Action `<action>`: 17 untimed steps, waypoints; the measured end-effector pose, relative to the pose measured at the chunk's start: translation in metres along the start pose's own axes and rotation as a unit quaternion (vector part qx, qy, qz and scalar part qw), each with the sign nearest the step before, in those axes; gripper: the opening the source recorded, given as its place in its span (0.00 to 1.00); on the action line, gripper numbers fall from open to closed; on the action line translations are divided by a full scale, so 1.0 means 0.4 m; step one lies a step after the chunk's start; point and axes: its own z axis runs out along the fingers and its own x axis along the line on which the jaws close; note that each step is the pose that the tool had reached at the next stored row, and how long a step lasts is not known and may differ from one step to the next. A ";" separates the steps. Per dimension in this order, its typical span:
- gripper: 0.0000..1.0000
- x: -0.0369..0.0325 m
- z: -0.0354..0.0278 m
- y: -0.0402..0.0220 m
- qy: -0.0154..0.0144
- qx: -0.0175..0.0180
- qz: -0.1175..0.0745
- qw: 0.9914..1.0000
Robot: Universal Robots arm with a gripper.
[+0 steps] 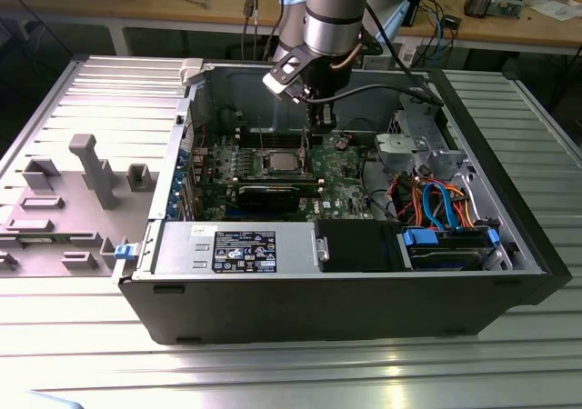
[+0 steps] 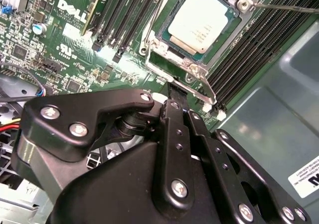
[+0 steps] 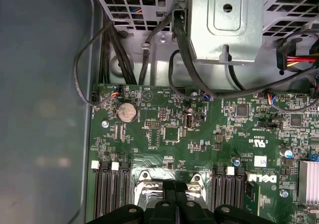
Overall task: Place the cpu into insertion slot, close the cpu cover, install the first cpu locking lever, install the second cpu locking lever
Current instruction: 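Close the cpu cover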
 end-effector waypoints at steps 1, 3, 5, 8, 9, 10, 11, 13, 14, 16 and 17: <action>0.11 0.000 0.000 -0.002 0.000 0.000 0.000 1.000; 0.11 0.001 0.000 -0.009 0.000 0.000 0.000 1.000; 0.11 0.001 0.000 -0.014 0.000 0.000 0.000 1.000; 0.11 0.001 0.000 -0.021 0.000 0.000 0.000 1.000; 0.11 0.001 0.000 -0.023 0.000 0.000 0.000 1.000; 0.11 0.001 0.000 -0.027 0.000 0.000 0.000 1.000; 0.11 0.002 0.000 -0.029 0.000 0.000 0.000 1.000; 0.11 0.002 0.001 -0.036 0.000 0.000 0.000 1.000; 0.11 0.002 0.001 -0.037 0.000 0.000 0.000 1.000; 0.11 0.002 0.001 -0.040 0.000 0.000 0.000 1.000; 0.11 0.002 0.001 -0.042 0.000 0.000 0.000 1.000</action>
